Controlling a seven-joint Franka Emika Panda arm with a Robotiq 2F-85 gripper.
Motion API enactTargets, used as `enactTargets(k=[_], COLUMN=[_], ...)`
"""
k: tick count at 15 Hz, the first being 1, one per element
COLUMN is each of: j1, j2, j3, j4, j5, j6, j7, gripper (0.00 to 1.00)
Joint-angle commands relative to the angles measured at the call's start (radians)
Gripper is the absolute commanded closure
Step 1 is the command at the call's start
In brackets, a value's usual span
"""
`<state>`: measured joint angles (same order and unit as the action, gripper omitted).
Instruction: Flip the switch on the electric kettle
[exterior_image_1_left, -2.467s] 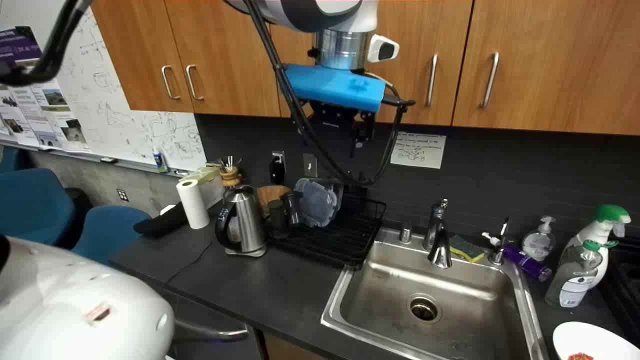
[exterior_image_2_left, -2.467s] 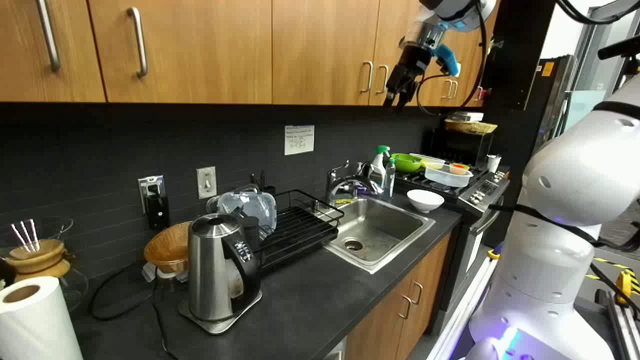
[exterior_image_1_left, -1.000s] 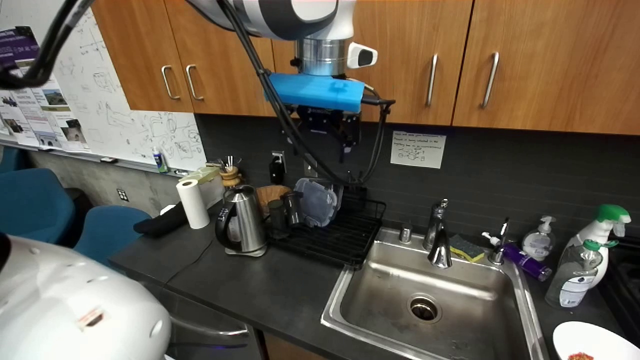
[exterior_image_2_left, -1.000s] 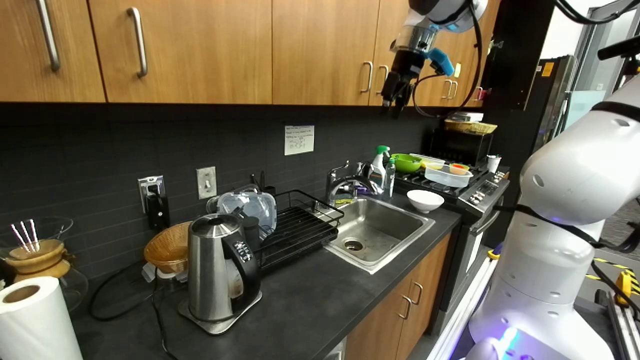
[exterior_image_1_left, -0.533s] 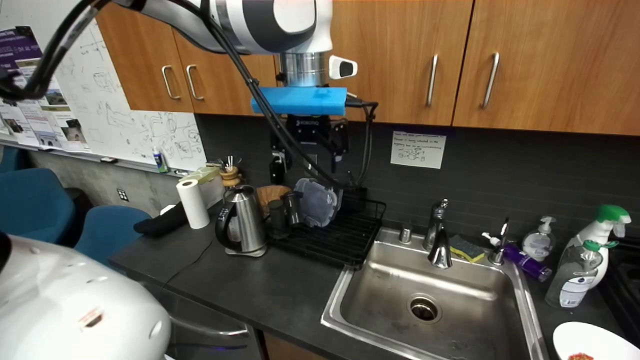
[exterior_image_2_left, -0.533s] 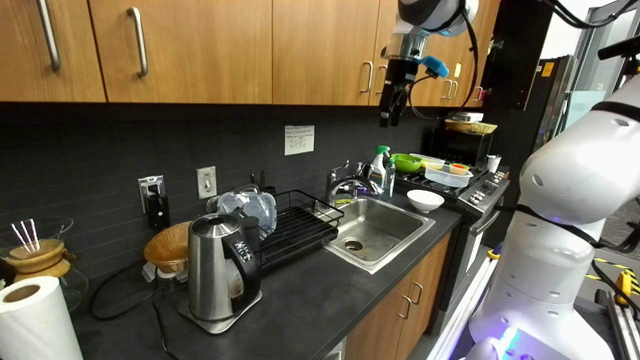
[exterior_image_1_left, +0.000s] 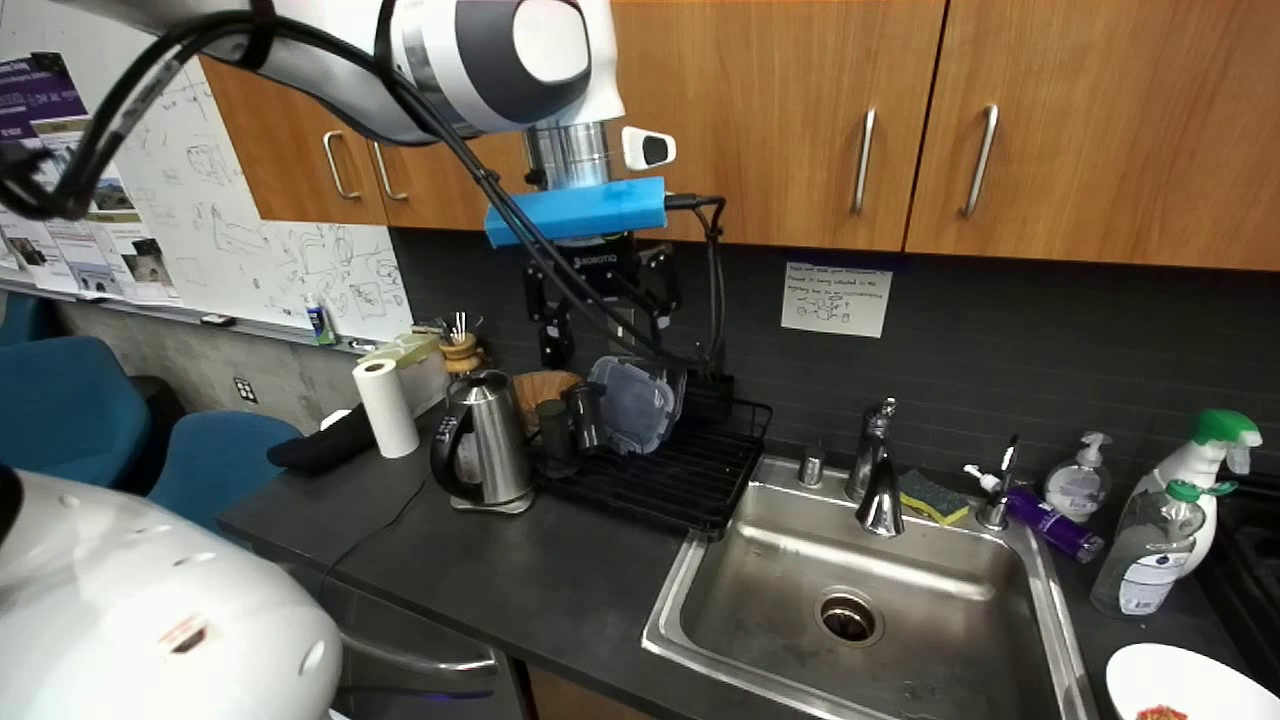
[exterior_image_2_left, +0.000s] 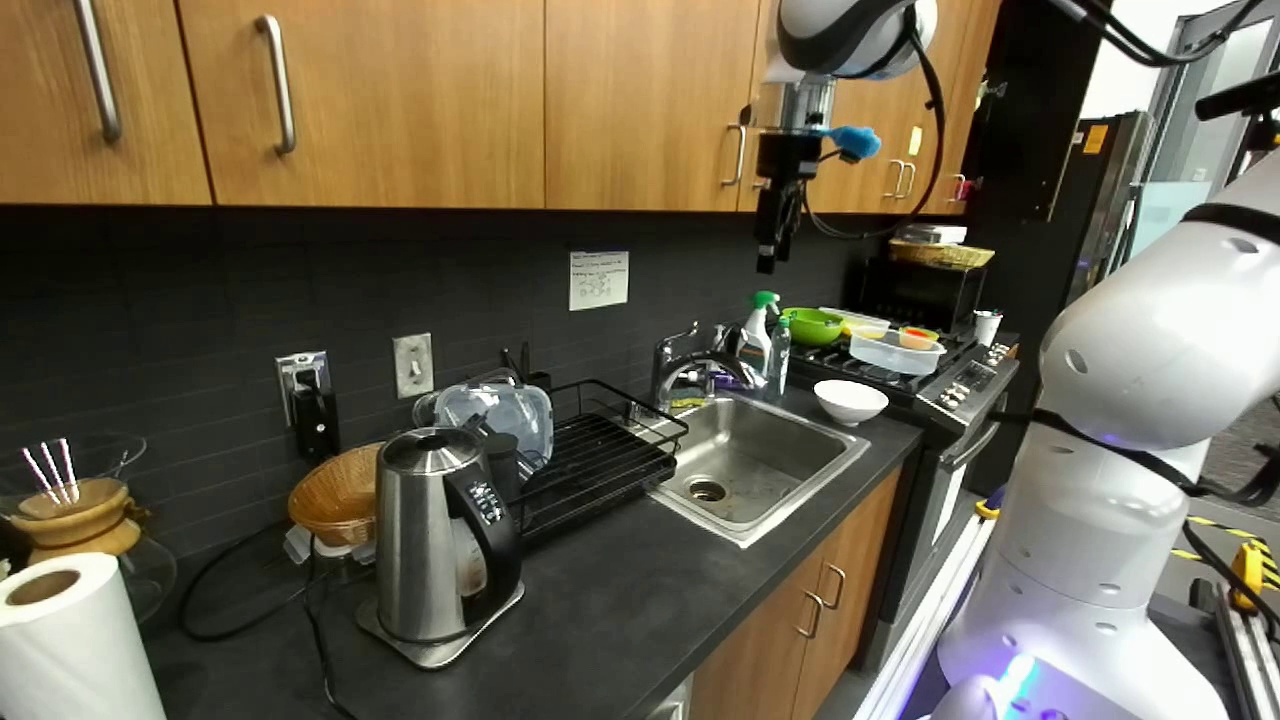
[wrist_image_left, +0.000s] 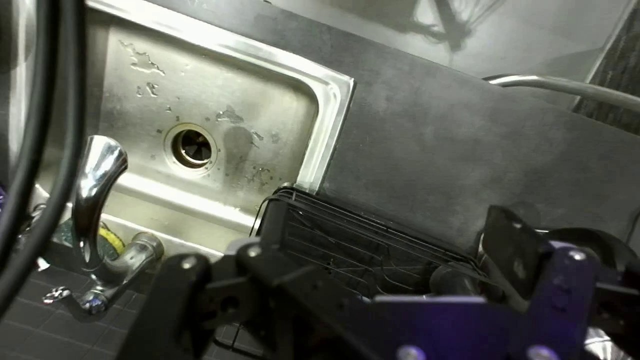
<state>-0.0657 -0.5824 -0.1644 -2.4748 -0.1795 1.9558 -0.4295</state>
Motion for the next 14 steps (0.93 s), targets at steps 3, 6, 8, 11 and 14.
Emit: enactTargets(k=[3,6,8,11,14], j1=[0.017,0.04,0.055,0.079,0.111], j2=[0.015,0.023,0.036,0.05,0.047], j3=[0.085,0.1,0.108,0.123,0.133], j4=[-0.031,-0.043,-0.05,-0.061,-0.076], j5=[-0.14,-0.165,-0.166,-0.165,-0.161], j6=[0.077,0.099,0.092,0.066,0.052], j7=[0.052,0.042,0.036,0.028,-0.008], gripper=[0.0,0.0,0.0,0.0,0.0])
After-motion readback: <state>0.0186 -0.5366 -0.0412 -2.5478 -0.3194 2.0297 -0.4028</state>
